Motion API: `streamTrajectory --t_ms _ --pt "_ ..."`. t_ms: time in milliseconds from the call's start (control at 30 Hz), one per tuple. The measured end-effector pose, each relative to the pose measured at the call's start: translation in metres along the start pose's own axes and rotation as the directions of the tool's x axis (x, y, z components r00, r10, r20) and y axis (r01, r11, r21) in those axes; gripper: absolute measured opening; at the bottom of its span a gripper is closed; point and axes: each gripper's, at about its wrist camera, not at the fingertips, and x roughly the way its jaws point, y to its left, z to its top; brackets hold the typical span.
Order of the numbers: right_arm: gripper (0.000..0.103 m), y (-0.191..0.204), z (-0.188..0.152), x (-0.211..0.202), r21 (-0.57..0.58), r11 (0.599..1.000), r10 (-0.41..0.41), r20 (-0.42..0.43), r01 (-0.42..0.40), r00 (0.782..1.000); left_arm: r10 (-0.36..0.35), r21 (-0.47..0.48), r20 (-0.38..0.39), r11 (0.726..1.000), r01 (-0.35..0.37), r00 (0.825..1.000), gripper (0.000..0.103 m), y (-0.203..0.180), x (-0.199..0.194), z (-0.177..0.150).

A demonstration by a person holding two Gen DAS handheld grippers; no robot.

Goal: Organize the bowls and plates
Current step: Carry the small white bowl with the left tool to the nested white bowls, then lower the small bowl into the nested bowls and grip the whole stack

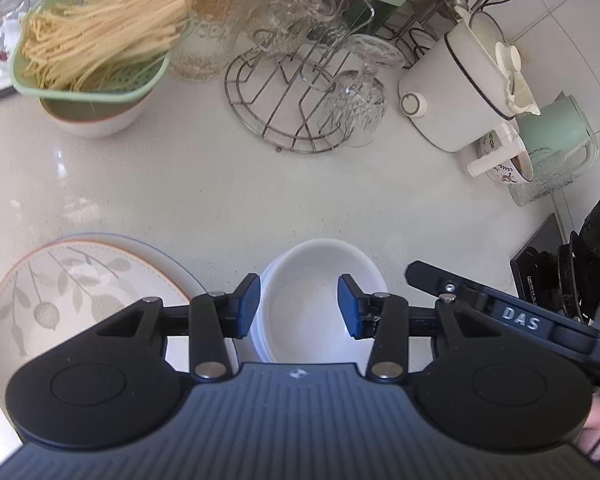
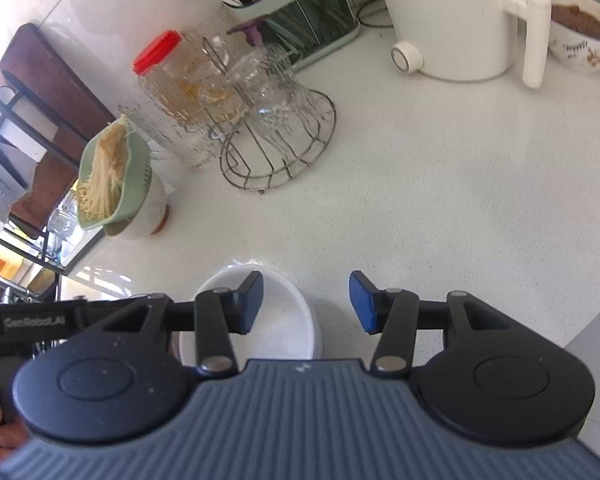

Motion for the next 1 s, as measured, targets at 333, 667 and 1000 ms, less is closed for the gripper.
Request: streamTrajectory --t_ms 333,667,1000 --pt "0.05 -0.023 -0.027 0.047 0.217 0.976 0.063 -0.146 -0.03 0.987 0.008 -0.041 -0.038 0.999 -0.009 0.999 0.048 0.006 0.015 -0.008" --pt "0.045 -0.031 -0.03 0.055 0.255 0.965 0.103 -0.153 -0.061 0.983 0.028 -0.036 -0.032 0.999 -0.029 0.999 0.048 0.004 0.015 -0.01" --pt "0.02 -0.042 -0.029 0.048 0.27 0.958 0.14 -0.163 -0.093 0.977 0.022 -0.038 -0.03 0.999 -0.023 0.999 0.048 -0.003 0.017 -0.013"
